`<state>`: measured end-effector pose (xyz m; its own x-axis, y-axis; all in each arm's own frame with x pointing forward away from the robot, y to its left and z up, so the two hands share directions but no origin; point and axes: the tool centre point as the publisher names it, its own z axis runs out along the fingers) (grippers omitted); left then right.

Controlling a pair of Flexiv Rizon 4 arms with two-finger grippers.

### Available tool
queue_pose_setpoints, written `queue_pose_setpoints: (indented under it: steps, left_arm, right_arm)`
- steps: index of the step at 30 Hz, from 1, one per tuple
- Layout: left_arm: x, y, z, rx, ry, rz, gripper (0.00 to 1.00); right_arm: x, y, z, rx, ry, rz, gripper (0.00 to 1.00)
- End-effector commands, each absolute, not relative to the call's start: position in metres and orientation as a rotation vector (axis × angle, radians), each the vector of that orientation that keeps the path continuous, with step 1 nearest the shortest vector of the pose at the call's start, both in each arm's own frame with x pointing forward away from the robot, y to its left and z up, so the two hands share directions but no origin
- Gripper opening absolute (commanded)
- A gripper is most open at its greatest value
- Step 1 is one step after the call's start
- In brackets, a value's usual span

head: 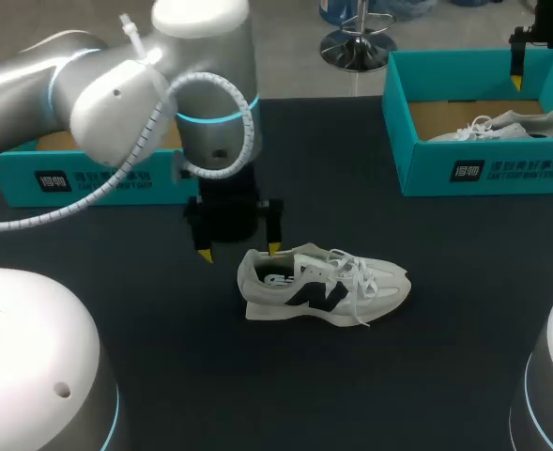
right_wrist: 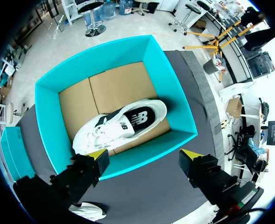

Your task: Take the shoe out of the shoebox, open the shoe tongue, remove and reinsert the insole, then place the shoe into the shoebox

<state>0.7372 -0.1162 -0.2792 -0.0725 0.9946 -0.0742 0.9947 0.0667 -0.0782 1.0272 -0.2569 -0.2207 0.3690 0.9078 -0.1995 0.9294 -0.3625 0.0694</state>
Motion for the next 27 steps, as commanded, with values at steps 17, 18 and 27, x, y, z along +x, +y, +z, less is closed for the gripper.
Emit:
queue_pose_setpoints:
  steps: [17,18,27]
  left_arm:
    - [0.688,-0.025,-0.278,1.402,2.458,-0.508,1.00]
    - [0.688,-0.025,-0.278,1.402,2.458,-0.508,1.00]
    - [0.705,-0.008,-0.273,1.047,2.604,-0.813,1.00]
  right_arm:
    - [1.026,-0.257,-0.221,2.453,1.663,-0.185,1.00]
    - [1.026,-0.257,-0.221,2.453,1.663,-0.185,1.00]
    - [1.026,-0.257,-0.221,2.453,1.663,-0.185,1.00]
